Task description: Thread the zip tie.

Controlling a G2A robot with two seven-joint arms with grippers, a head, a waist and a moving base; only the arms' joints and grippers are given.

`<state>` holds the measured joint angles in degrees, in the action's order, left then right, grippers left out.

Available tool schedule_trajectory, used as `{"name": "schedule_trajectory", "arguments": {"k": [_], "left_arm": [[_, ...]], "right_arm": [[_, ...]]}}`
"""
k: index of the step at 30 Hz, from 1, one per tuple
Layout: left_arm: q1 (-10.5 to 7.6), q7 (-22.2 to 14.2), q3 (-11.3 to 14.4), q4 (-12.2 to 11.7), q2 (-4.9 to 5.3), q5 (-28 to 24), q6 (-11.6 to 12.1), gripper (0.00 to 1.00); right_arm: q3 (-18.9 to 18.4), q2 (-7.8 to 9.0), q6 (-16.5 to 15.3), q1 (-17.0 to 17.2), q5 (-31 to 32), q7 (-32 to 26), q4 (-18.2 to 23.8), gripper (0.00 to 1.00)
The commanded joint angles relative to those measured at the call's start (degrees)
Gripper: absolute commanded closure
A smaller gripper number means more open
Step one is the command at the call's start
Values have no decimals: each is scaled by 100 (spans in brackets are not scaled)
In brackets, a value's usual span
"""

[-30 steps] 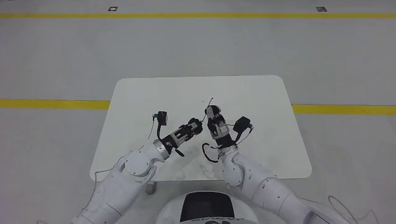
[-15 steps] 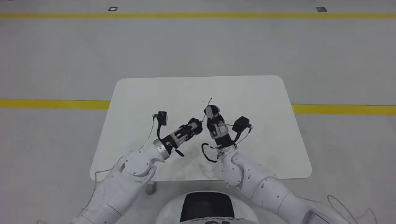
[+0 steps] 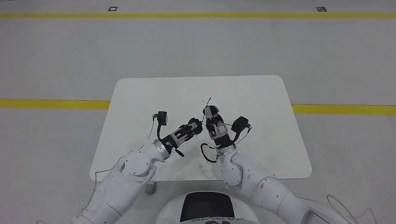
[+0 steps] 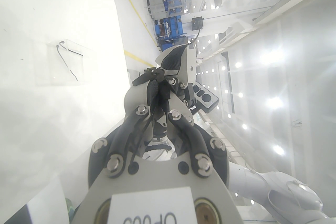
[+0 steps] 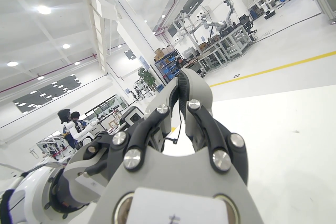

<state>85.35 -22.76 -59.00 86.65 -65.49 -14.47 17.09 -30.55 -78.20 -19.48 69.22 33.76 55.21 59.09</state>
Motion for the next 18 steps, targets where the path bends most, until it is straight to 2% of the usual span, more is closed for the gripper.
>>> {"name": "schedule_trajectory", "arguments": {"k": [1, 18], "left_arm": [[0, 0, 0, 0, 0, 0, 0, 100], [0, 0, 0, 0, 0, 0, 0, 100]], "right_arm": [[4, 0, 0, -1, 6, 3, 2, 100], [-34, 41, 0, 56, 64, 134, 66, 100]]}}
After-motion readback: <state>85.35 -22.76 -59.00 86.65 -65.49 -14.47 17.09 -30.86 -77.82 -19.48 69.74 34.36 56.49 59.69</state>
